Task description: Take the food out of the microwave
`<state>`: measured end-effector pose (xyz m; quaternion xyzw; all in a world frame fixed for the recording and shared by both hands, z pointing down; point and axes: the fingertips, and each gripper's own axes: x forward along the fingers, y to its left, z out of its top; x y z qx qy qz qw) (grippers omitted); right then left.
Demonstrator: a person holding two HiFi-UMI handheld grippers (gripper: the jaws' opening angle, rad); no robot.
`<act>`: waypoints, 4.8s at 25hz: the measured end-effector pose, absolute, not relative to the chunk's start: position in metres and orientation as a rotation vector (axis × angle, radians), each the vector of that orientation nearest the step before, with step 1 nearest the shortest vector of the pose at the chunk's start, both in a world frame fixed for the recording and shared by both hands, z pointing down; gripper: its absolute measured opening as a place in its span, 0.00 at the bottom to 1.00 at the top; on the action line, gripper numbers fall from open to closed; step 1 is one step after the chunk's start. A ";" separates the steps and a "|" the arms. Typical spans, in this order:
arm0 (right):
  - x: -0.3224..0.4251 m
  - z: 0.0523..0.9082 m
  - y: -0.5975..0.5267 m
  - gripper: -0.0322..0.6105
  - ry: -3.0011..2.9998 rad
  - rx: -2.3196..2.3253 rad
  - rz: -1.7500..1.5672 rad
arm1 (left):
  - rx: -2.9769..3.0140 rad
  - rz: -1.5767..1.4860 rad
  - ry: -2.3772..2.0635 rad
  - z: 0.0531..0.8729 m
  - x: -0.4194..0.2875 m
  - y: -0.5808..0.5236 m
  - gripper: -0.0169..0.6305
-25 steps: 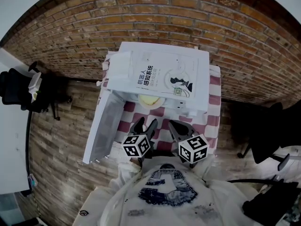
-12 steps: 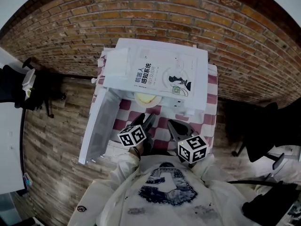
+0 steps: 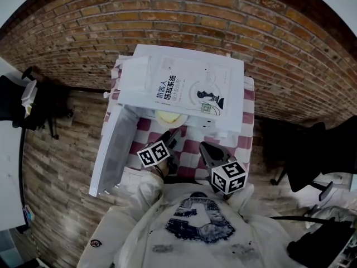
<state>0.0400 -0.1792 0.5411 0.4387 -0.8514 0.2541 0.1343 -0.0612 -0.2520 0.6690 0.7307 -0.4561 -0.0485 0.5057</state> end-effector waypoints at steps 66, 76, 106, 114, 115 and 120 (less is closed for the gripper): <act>0.060 0.555 -0.172 0.07 -2.423 1.311 0.840 | 1.331 -0.593 -0.941 0.693 -0.063 -0.294 0.08; 0.062 0.554 -0.167 0.07 -2.427 1.312 0.848 | 1.274 -0.650 -0.919 0.694 -0.064 -0.287 0.06; 0.018 0.550 -0.144 0.07 -2.500 1.193 0.858 | 1.257 -0.740 -0.874 0.649 -0.086 -0.223 0.06; 0.000 0.542 -0.135 0.07 -2.508 1.228 0.862 | 1.256 -0.730 -0.854 0.630 -0.100 -0.198 0.06; -0.003 0.540 -0.133 0.07 -2.508 1.236 0.862 | 1.253 -0.722 -0.854 0.628 -0.102 -0.193 0.06; -0.016 0.534 -0.118 0.07 -2.508 1.282 0.863 | 1.252 -0.701 -0.832 0.618 -0.110 -0.168 0.06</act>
